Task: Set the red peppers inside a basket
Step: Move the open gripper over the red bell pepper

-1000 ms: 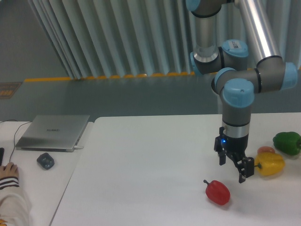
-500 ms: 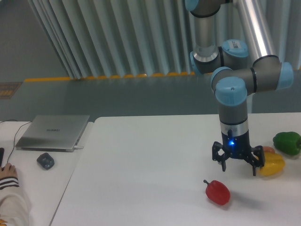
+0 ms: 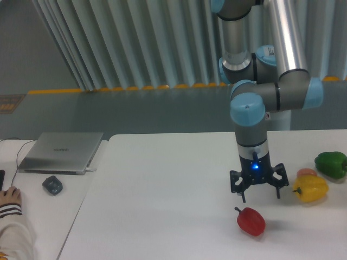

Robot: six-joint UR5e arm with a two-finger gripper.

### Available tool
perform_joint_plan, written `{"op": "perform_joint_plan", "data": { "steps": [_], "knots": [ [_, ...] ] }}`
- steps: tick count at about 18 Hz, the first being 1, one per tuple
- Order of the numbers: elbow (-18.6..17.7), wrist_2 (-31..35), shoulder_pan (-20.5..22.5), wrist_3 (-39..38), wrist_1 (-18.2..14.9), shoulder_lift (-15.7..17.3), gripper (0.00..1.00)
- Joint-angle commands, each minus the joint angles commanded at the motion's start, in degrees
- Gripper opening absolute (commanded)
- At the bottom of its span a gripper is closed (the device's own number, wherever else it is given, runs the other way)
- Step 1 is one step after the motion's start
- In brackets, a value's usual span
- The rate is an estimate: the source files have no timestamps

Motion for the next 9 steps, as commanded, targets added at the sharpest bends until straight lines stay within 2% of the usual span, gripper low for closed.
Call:
{"op": "perform_joint_plan", "data": {
  "steps": [4,9],
  "knots": [
    [2.54,-1.93,-0.09,-0.44,-0.09,-1.58,1.0],
    [2.64,-2.64,-0.18,-0.71,-0.09,-2.73,1.0]
  ]
}}
